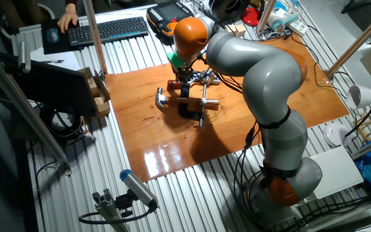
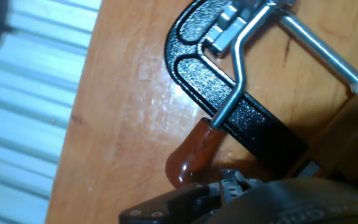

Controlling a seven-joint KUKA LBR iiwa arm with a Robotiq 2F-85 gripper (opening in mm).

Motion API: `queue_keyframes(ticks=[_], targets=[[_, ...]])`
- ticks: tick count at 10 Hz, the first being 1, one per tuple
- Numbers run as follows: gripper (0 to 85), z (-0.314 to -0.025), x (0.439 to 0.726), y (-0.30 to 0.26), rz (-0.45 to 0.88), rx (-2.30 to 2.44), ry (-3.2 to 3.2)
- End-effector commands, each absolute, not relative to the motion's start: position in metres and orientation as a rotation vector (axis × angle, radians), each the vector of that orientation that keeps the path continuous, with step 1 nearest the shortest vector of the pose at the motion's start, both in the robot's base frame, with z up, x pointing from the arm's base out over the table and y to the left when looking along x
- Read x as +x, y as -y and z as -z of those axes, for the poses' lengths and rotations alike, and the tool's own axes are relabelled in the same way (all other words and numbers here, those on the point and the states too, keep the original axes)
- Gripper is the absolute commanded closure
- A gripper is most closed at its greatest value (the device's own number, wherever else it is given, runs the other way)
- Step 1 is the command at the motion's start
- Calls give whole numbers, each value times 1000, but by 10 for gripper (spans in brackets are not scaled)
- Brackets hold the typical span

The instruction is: Pull up the lever

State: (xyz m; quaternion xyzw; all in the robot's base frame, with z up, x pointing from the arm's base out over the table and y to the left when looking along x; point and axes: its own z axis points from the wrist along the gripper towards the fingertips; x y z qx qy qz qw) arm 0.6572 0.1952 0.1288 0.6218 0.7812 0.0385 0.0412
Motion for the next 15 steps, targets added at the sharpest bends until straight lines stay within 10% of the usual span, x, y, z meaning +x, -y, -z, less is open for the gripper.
queue_keyframes(ticks=[1,15], targets=[[850,-129,657,-195,-98,2127,-2192],[850,-122,660,-194,-20,2242,-2066]])
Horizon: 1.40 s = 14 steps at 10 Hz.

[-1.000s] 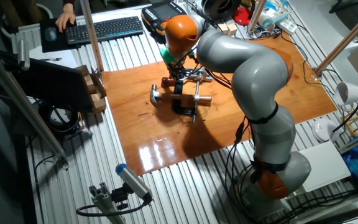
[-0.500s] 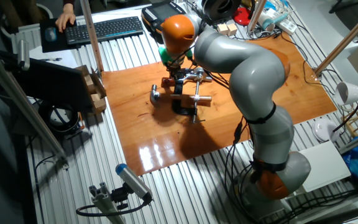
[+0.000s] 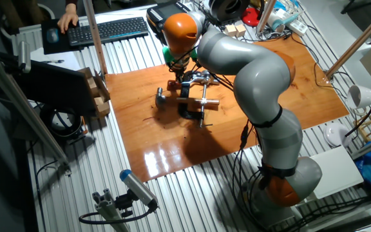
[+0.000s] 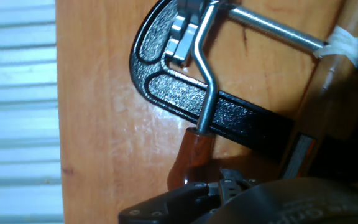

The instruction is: Pull up the lever

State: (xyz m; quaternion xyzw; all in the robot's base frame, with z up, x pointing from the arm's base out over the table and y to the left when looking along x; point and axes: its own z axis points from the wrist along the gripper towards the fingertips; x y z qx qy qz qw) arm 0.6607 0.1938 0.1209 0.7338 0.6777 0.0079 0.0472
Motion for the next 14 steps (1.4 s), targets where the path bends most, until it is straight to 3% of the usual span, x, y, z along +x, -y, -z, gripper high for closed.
queue_keyframes(ticks=[1,14], targets=[[850,-117,662,-194,-39,2226,-2077],[850,-94,678,-176,-266,2253,-1997]])
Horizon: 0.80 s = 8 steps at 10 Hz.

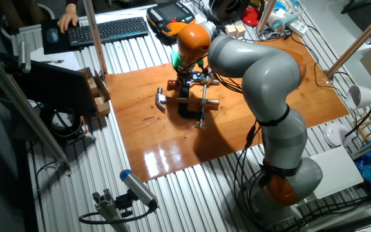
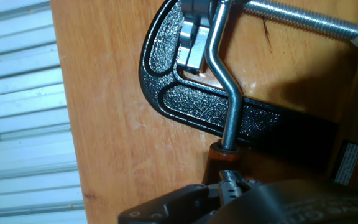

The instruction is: Pull up the lever

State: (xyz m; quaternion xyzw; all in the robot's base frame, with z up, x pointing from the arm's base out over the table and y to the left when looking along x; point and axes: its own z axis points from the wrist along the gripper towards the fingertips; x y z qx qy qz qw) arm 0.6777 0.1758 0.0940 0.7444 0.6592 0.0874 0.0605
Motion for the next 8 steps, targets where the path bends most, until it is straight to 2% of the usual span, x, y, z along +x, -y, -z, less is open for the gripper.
queue_keyframes(ticks=[1,4,5,6,8], targets=[[680,-94,678,-176,-266,2253,-1978],[170,-95,679,-178,-252,2288,-1924],[170,-94,679,-178,-238,2296,-1914],[0,-92,680,-178,-199,2295,-1916],[0,-87,682,-176,-164,2309,-1895]])
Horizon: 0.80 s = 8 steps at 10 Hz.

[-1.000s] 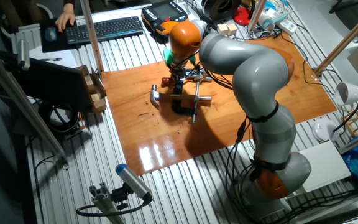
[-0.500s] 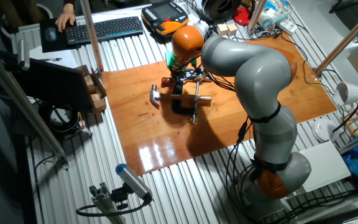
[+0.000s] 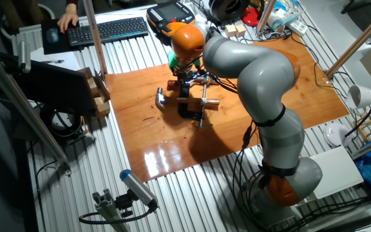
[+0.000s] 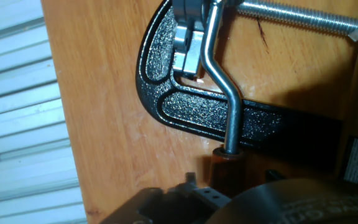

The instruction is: Pull up the lever

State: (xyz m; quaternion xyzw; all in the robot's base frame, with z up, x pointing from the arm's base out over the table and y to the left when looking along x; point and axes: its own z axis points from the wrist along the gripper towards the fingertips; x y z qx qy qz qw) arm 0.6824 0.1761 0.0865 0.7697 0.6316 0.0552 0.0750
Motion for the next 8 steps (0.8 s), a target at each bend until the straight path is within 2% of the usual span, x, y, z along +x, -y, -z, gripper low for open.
queue_keyframes(ticks=[1,2,8], targets=[[0,-84,683,-175,-186,2310,-1889],[170,-79,682,-174,-222,2306,-1887],[170,-72,683,-175,-235,2275,-1903]])
